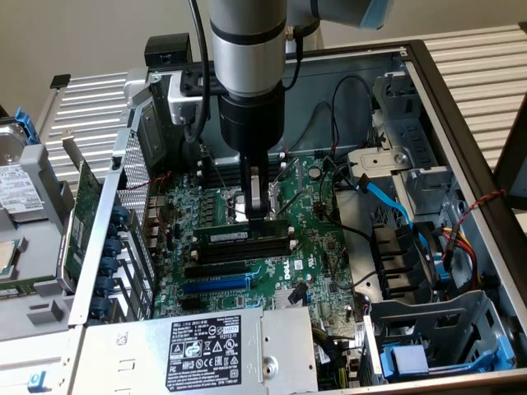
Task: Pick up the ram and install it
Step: 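Insert the ram into the slot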
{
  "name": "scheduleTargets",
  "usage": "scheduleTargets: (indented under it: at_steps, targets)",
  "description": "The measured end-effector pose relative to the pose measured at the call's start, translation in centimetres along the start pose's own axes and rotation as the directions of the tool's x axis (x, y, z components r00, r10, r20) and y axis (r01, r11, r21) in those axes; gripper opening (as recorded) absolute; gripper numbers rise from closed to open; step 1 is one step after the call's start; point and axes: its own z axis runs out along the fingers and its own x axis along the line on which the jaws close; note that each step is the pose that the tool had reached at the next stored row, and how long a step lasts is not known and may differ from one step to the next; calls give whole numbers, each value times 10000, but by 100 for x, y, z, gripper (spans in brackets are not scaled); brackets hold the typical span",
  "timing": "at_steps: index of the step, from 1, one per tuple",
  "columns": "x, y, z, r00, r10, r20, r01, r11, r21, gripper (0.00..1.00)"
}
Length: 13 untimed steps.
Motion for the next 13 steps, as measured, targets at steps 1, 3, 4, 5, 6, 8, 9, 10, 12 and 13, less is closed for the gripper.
scheduleTargets:
  at_steps: [1,3,4,5,6,8,9,10,12,13]
  targets:
    - [1,0,1,10000,1,4,-1,10000,-1,12]
    - [6,-1,5,10000,-1,17,1,10000,-1,12]
    - [11,-1,7,10000,-3,30,3,10000,-2,12]
    - [15,-1,9,10000,-3,41,3,10000,-3,12]
    - [18,-1,10,10000,-2,58,3,10000,-3,12]
    - [26,-2,13,10000,-3,68,3,10000,-10,12]
    - [26,-2,16,10000,-2,71,3,10000,-10,12]
    - [26,-2,20,10000,-2,71,2,10000,-10,12]
    - [27,-1,26,10000,-2,67,2,10000,-13,12]
    - [27,-2,27,10000,-3,67,3,10000,-13,12]
